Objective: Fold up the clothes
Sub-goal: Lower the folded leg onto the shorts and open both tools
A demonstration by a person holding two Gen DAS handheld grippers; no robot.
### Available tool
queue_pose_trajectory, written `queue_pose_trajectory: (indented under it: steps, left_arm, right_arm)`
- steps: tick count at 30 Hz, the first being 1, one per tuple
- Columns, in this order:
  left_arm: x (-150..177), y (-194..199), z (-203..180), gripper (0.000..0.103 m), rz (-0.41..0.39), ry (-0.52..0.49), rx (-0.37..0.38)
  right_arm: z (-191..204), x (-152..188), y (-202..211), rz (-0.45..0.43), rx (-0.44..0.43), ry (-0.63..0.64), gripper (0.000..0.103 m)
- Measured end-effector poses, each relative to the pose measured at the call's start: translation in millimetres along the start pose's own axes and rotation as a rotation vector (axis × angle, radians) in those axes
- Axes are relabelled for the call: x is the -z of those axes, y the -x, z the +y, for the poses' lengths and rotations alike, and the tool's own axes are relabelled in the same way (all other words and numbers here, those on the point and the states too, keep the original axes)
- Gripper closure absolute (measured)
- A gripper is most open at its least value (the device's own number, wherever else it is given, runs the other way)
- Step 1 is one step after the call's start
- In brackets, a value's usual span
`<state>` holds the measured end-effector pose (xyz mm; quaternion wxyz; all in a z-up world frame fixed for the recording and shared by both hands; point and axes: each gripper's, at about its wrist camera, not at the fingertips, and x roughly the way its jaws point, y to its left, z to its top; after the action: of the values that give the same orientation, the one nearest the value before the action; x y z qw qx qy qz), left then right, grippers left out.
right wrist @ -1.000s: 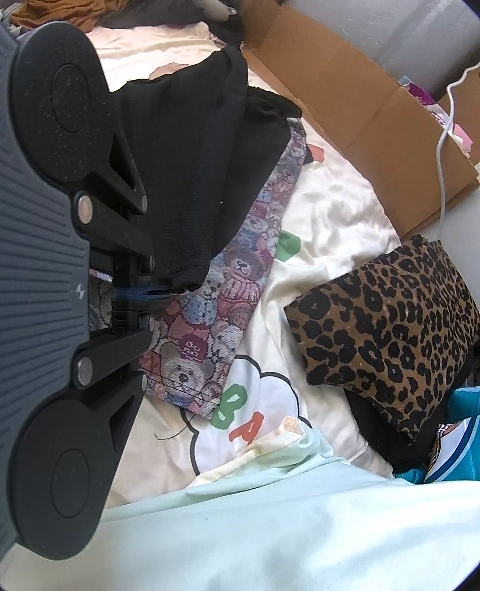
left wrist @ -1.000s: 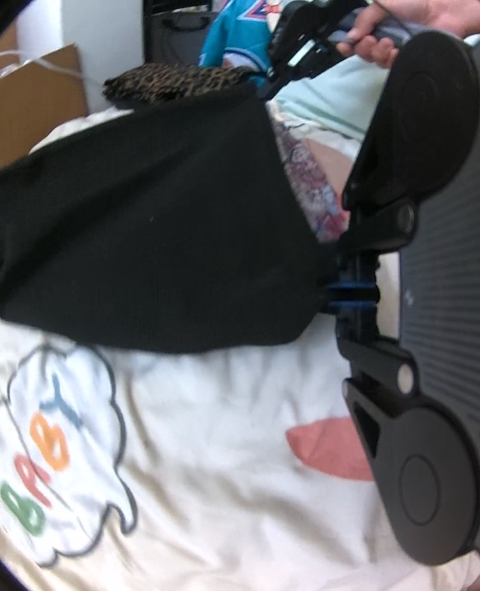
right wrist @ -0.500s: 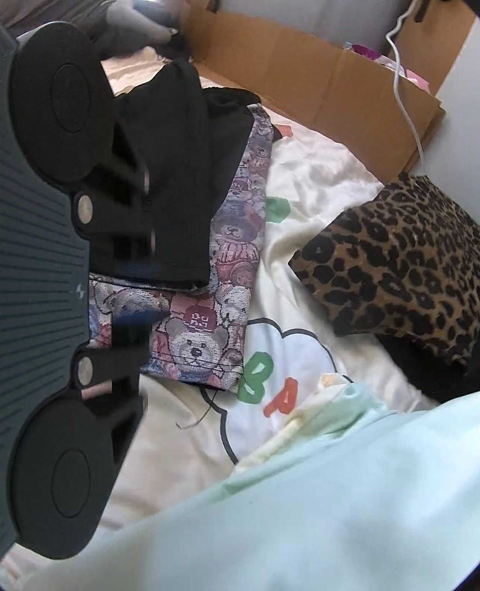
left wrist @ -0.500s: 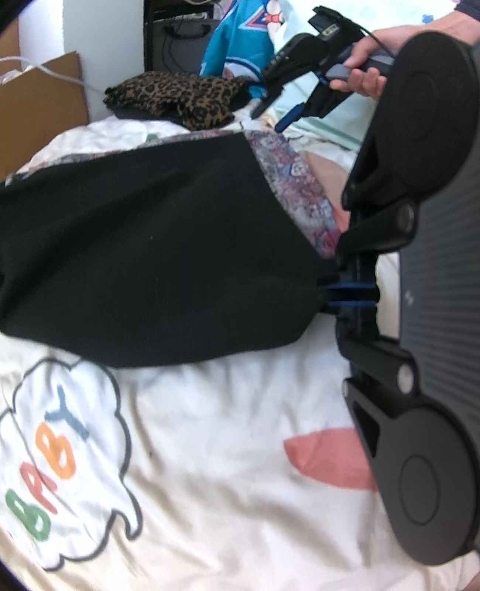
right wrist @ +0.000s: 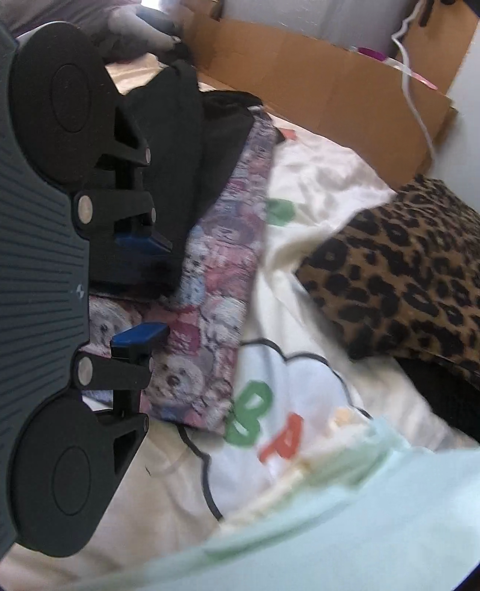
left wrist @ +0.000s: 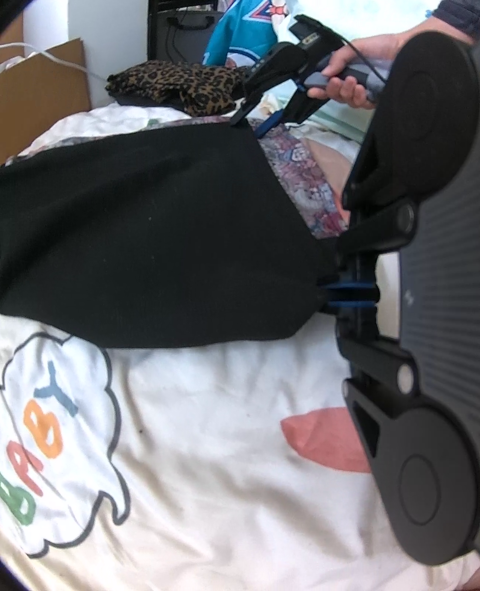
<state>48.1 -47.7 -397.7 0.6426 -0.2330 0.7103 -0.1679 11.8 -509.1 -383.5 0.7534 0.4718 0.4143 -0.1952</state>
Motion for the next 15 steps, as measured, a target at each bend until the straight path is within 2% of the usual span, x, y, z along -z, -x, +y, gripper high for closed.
queue_pose_trajectory:
  steps: [7,8,9,10,12,15]
  left_arm:
    - [1,-5,-2,0.096,0.007,0.001,-0.009]
    - [1,-6,-2,0.096,0.007,0.001,-0.011]
    - [2,-6,-2,0.096,0.007,0.001,-0.013]
    - [2,-7,-3,0.096,0.007,0.002,-0.015]
    - [2,-7,-4,0.096,0.005,0.002,-0.016]
    - [4,-5,-9,0.096,0.0,-0.01,-0.014]
  right_arm:
    - [6,-1,-12,-0.002,0.003,0.048,0.056]
    - [6,-1,-13,0.001,0.0,0.053,0.067]
    - [7,-2,-15,0.004,-0.002,0.058,0.084]
    - [8,-2,-16,0.007,-0.005,0.063,0.093]
    - [10,-3,-15,0.005,-0.011,0.072,0.1]
    - [14,-5,-4,-0.015,-0.021,0.085,0.102]
